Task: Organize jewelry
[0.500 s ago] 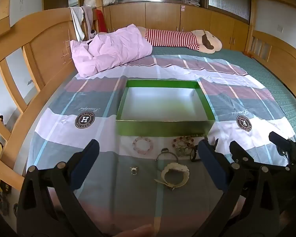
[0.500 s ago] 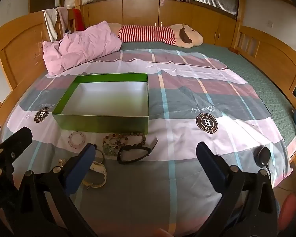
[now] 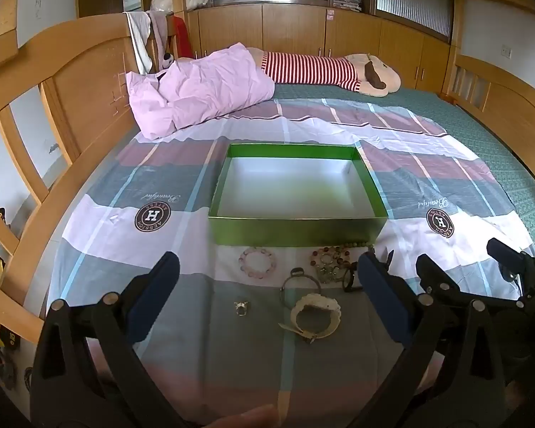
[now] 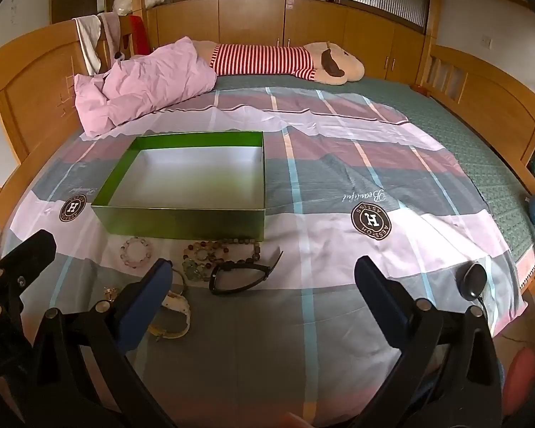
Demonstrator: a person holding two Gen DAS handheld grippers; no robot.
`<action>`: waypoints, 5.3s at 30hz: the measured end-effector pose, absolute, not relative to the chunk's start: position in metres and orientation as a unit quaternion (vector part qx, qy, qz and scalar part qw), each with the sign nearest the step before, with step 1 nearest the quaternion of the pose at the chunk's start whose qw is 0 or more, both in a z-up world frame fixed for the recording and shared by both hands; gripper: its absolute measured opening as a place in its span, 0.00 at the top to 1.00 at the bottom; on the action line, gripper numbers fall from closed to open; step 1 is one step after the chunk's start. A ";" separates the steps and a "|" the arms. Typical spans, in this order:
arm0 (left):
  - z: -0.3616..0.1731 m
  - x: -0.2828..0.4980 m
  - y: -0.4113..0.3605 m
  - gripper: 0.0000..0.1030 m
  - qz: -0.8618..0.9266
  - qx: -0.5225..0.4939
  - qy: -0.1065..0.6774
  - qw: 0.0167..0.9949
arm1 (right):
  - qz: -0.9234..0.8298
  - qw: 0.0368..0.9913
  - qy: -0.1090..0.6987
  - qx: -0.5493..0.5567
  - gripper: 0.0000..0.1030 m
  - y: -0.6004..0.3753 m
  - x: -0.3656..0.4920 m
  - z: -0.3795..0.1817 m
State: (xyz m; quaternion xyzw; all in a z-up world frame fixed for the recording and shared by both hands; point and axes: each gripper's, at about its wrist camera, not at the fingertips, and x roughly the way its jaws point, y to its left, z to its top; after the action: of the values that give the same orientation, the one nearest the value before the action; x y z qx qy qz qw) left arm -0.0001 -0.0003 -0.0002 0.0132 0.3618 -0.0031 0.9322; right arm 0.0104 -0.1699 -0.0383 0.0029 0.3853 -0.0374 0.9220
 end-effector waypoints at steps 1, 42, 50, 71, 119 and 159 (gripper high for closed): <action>0.000 0.000 0.000 0.04 -0.004 0.013 0.362 0.932 | -0.038 0.922 0.385 0.002 0.03 -0.170 0.010 -0.039; 0.015 -0.015 0.003 0.04 0.001 0.012 0.341 0.940 | -0.055 0.936 0.346 0.003 0.03 -0.164 -0.009 -0.013; 0.012 -0.015 0.007 0.04 0.005 0.009 0.347 0.938 | -0.039 0.940 0.339 0.027 0.03 -0.169 -0.014 -0.007; 0.011 -0.014 0.019 0.04 0.014 0.002 0.348 0.937 | -0.013 0.941 0.336 0.034 0.03 -0.166 -0.017 -0.004; 0.005 -0.013 0.012 0.04 0.011 0.005 0.356 0.934 | -0.020 0.936 0.350 0.032 0.03 -0.172 -0.014 -0.013; -0.173 0.064 -0.012 0.77 -0.064 -0.028 0.570 0.819 | 0.030 0.849 0.527 -0.012 0.89 -0.181 0.094 -0.171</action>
State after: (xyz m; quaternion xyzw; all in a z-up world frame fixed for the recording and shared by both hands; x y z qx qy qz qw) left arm 0.0643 -0.0118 -0.1729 -0.0277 0.5703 -0.0638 0.8185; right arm 0.0944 -0.1807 -0.1706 -0.0115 0.5267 0.0297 0.8495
